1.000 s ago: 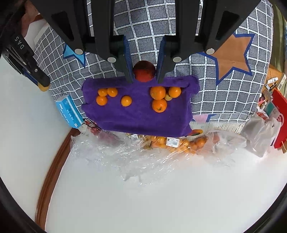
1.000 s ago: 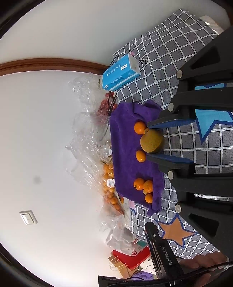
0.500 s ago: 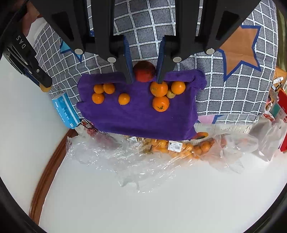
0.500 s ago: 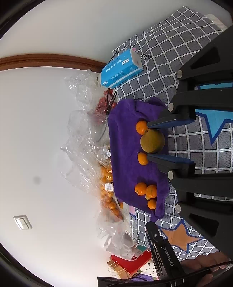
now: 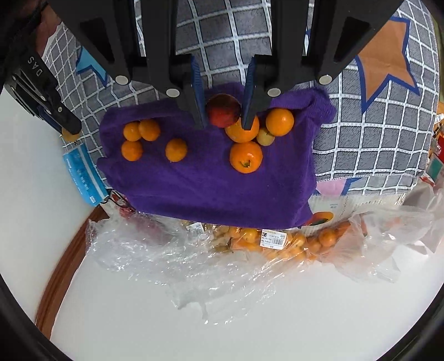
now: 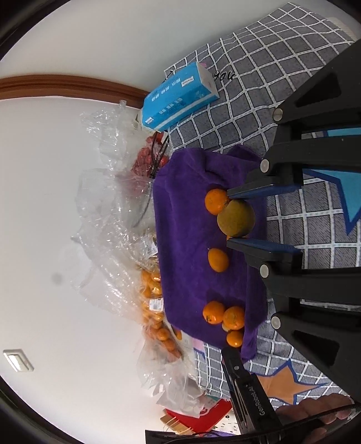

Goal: Organize fruits
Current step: 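Lower both fruits onto the towel and open both grippers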

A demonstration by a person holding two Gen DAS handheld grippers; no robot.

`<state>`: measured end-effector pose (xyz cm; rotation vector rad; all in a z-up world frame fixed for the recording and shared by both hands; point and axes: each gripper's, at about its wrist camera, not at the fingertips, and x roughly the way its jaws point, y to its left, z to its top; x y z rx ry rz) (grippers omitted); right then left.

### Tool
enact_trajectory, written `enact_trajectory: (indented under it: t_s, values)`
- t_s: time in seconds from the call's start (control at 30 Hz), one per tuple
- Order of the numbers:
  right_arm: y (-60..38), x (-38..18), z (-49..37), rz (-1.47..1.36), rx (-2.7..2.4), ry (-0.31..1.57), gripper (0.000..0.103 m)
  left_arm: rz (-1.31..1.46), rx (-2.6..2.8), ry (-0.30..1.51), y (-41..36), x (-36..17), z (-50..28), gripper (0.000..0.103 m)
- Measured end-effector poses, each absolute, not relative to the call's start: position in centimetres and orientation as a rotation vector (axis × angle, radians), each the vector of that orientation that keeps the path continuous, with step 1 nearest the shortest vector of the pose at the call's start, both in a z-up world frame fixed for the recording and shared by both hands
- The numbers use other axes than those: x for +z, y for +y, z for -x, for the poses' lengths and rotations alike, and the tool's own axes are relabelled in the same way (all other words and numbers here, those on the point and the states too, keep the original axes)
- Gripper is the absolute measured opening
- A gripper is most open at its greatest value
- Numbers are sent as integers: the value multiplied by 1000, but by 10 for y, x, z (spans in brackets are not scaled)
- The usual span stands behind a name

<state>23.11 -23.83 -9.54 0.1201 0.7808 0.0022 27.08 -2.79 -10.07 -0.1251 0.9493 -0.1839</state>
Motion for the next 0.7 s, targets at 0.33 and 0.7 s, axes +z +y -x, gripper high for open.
enact_trajectory:
  t_s: [0.33,0.7]
  values:
    - [-236,-122,-269,-121,11,816,28,118,-179,982,-26,-126,-305,25]
    - [-230,-148,-301,-108,5,844,28,114,-177,1003,-22,-143,-326,25]
